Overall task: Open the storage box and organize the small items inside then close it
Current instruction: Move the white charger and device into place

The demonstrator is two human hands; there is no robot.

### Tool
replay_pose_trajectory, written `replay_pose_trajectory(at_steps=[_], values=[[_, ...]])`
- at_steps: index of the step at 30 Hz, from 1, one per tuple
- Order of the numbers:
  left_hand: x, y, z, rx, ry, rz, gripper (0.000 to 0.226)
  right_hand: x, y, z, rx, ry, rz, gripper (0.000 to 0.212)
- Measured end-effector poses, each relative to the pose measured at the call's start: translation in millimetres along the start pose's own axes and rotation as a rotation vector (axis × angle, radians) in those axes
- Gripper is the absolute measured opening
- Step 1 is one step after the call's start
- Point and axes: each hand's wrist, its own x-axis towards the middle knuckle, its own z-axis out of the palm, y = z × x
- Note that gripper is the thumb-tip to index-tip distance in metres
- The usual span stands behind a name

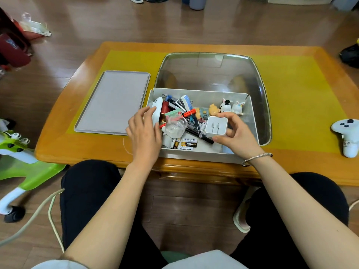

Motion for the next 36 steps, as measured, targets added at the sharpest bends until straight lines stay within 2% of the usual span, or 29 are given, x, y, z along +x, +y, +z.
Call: replay_pose_trajectory(at_steps=[5, 13, 16, 22, 24, 28, 36], values=[[-5, 30, 10, -0.142, 0.059, 0.168, 0.032, -1, 1, -1, -0.024, 0.034, -0.022, 0.059], [-14, 70, 33, -0.209, -0.234, 0.402, 0.053, -4, 0, -1, -0.037, 0.11, -0.102, 0.057], [-16, 80, 39, -0.24, -0.27, 0.391, 0.059, -5, 2, -1, -0.079, 0.114, -0.108, 0.055], [-13, 81, 43, -0.376, -0.328, 0.327, 0.055, -6, 7, 1, -0.123, 0.121, -0.121, 0.06], [-11, 79, 43, -0.451, -0.365, 0.307, 0.051, -5, 7, 0, -0.13, 0.128, -0.112, 0.053], [-5, 75, 43, -0.573, -0.375, 0.253, 0.051, -6, 6, -8, -0.031, 0.108, -0.108, 0.026], [-6, 76, 39, -0.66, -0.435, 0.24, 0.049, -2, 7, -6, -0.056, -0.048, -0.021, 0.021]])
